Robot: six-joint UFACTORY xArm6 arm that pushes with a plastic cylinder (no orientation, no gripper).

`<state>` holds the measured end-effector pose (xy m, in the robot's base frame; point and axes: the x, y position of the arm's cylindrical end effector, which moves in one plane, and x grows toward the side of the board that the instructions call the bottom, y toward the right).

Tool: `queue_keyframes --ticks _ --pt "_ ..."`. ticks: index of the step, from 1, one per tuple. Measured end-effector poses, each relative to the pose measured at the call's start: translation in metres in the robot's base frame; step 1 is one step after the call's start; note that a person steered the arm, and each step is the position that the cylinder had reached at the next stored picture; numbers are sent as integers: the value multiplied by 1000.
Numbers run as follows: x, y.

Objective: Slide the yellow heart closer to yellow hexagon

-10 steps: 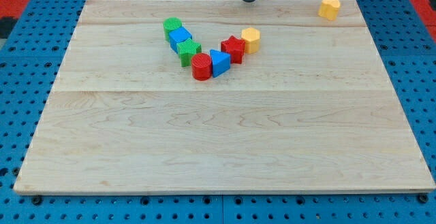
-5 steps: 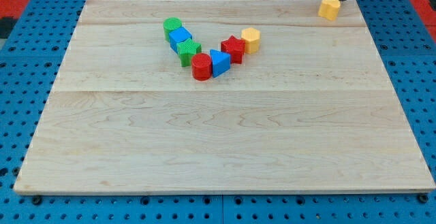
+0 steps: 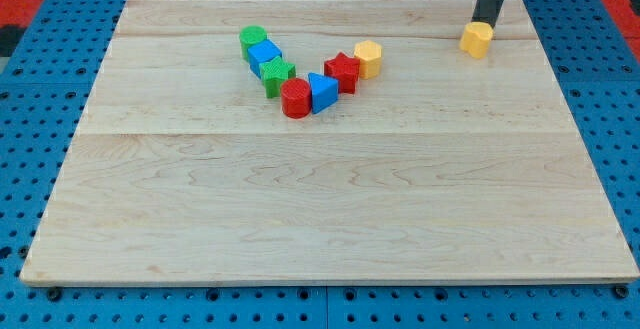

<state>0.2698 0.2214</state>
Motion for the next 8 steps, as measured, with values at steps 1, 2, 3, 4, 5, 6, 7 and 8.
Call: queue_keyframes --ticks 1,2,3,4,5,6,7,8 --pt "27 1" --pt "54 5" --pt "69 5" --pt "69 5" --pt "51 5" --pt "37 0" --pt "54 -3" --pt "89 -4"
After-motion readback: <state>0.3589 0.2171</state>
